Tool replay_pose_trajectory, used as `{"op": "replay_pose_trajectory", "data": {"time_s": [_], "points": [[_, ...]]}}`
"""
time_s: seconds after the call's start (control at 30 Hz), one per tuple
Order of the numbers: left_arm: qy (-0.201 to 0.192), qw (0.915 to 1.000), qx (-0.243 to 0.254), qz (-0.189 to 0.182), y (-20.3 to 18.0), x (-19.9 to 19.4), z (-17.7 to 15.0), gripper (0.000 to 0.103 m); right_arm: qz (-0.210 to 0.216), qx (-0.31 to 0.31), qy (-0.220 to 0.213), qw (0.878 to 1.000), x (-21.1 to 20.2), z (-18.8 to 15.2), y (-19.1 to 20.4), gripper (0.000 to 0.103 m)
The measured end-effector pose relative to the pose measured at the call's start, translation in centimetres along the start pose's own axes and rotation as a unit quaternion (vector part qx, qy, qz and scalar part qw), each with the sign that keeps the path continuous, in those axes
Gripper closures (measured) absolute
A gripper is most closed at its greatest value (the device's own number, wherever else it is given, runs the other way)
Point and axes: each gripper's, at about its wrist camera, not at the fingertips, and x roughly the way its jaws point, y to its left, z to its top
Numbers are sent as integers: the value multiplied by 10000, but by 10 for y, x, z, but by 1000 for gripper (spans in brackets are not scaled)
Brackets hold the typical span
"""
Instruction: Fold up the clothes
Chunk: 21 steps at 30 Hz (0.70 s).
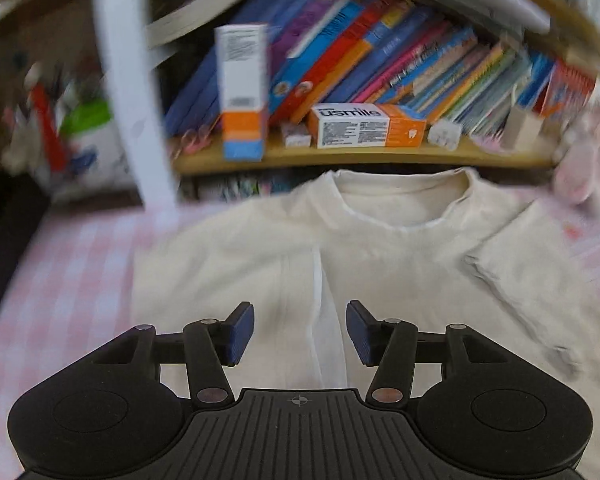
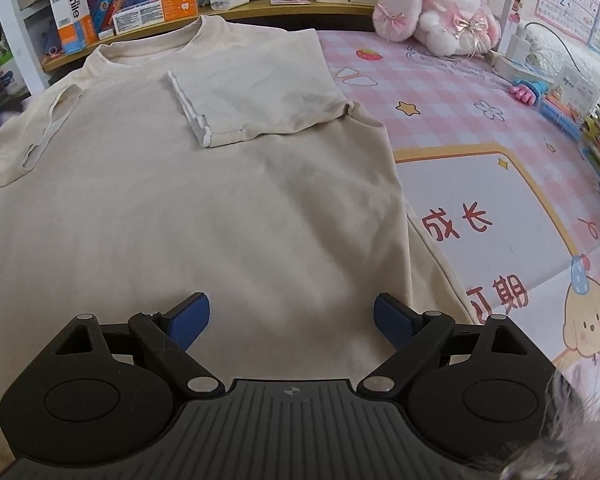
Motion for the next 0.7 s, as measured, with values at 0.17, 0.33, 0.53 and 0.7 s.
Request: {"op": "replay_pose_trajectory", "data": {"time_s": [0.17,0.33,0.53,0.7], "points": [[258,9930,532,1020,-22,47,8,64,22,-53,1,10000,-1,-2,0,12],[-487,9969,-538,317,1,17,4,99,55,-83,-28,9999,-2,-4,-3,11],[146,9988,-343,-309,-1,43,3,81,6,-5,-49,10000,0,-4,-5,7],[-175,9922,-949,-785,29,4,-3,54,-7,-6,-33,10000,3,-1,-2,5]]}}
